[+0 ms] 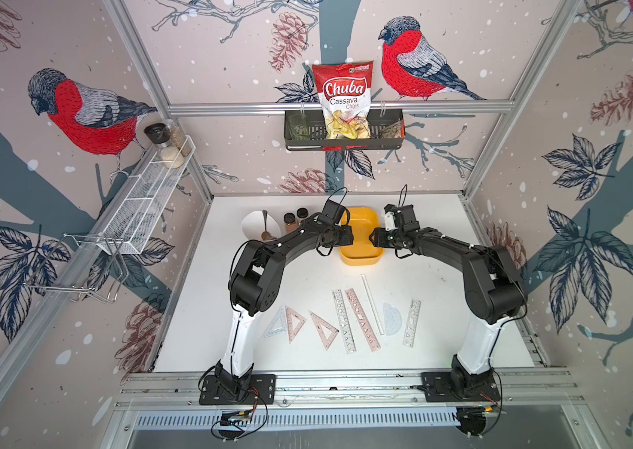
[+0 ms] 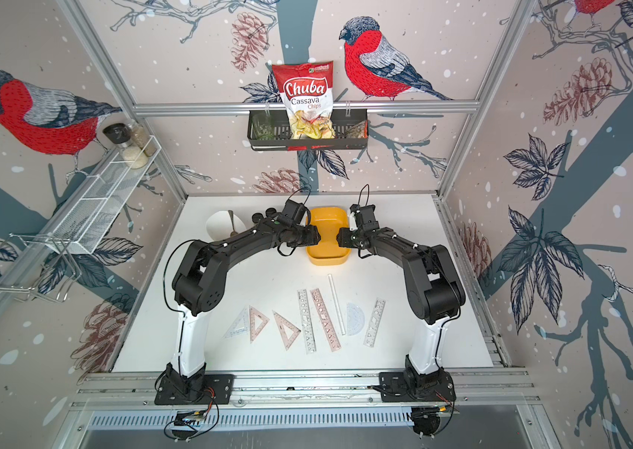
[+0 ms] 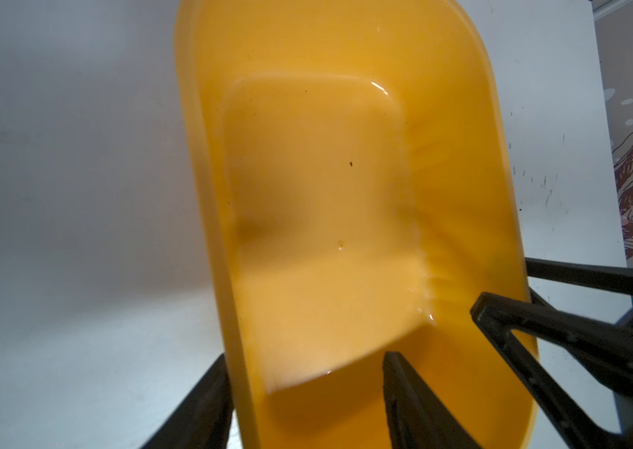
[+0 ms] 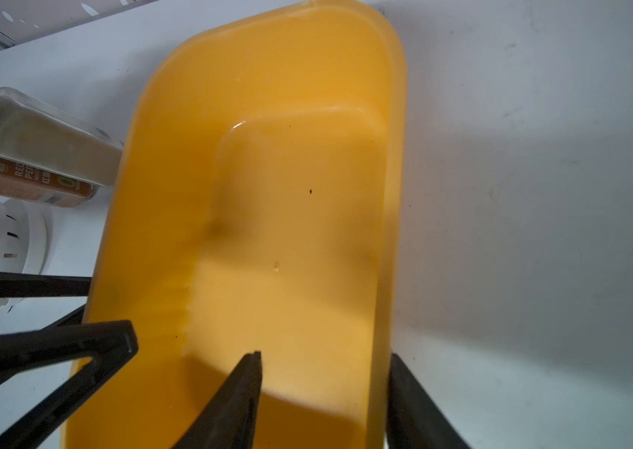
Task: Put the scattered rulers into the storage box
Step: Pick up the ruler from the center of the board.
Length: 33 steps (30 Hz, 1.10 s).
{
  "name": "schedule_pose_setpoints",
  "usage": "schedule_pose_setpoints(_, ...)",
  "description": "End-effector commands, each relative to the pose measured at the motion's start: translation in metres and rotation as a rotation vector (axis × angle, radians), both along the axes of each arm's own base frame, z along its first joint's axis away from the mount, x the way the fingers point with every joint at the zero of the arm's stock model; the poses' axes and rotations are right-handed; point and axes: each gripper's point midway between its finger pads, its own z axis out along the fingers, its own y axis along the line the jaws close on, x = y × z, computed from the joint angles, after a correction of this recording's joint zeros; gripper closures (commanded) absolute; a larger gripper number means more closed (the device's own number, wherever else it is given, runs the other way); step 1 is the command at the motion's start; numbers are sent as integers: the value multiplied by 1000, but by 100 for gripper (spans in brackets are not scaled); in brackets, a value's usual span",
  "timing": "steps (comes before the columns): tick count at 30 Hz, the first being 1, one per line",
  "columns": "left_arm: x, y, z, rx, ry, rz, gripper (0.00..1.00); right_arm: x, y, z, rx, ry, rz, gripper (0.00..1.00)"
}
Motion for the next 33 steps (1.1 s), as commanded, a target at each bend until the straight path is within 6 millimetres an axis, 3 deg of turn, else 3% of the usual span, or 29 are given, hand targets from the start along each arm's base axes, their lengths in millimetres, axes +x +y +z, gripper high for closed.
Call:
schedule_pose_setpoints(1, 0, 1, 13, -8, -33, -1, 35, 0, -12, 10, -19, -8, -32, 42)
schedule_pose_setpoints(7, -4, 22, 40, 31, -106, 49, 31, -8, -33, 52, -90, -79, -94, 37)
schedule_pose_setpoints(11, -19, 35, 60, 34, -148, 72, 31, -49, -24, 63, -192, -107, -73, 37)
schedule_pose_setpoints(17, -59, 53, 61, 115, -143, 71, 32, -141, 9, 18, -317, 3, 49, 41)
schedule_pose_setpoints(21, -81, 60, 64, 134, -157, 49, 36, -185, 31, -11, -383, 52, 126, 48)
schedule_pose_setpoints(26, -93, 66, 70, 125, -182, 37, 35, -208, 38, -35, -374, 118, 128, 52)
schedule_pose_setpoints(33, -97, 63, 69, 119, -187, 16, 35, -219, 28, -55, -383, 169, 115, 56)
